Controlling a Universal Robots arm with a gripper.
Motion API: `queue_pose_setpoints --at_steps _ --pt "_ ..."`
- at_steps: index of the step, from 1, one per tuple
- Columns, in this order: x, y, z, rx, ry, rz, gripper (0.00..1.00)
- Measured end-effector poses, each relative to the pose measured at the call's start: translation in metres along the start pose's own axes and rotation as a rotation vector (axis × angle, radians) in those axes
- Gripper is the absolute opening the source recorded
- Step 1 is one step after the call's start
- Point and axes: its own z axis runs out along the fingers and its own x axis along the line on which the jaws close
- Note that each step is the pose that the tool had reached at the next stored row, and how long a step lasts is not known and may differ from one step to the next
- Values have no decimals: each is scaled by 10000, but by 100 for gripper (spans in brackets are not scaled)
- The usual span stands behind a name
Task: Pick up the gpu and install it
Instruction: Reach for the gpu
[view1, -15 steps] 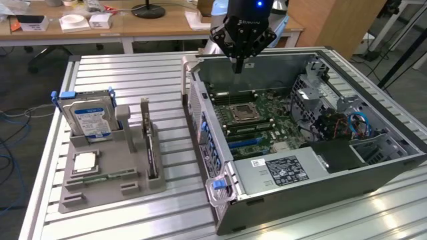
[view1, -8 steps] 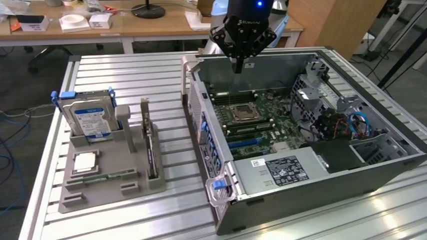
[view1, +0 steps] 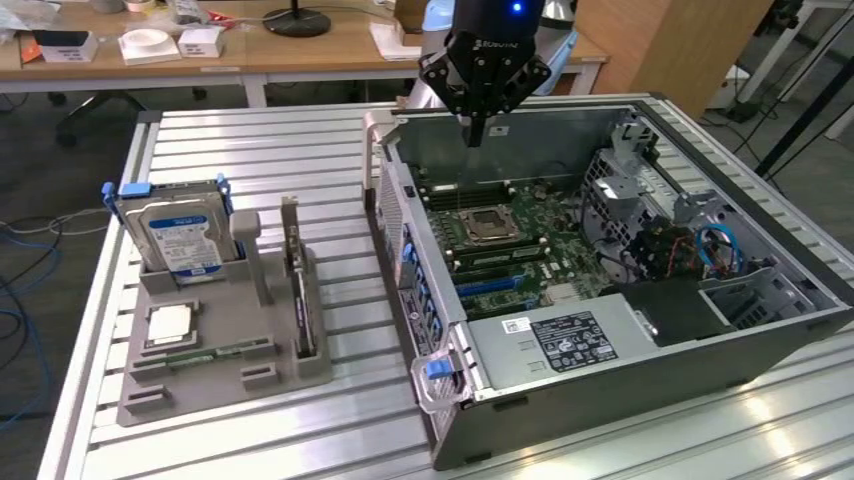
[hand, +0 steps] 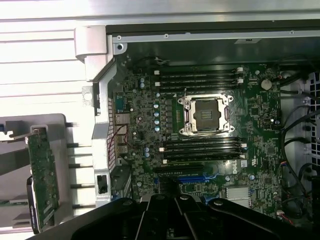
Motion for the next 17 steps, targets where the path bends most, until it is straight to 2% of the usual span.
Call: queue_pose_setpoints --at_steps 17 --pt "50 -4 5 0 -1 2 11"
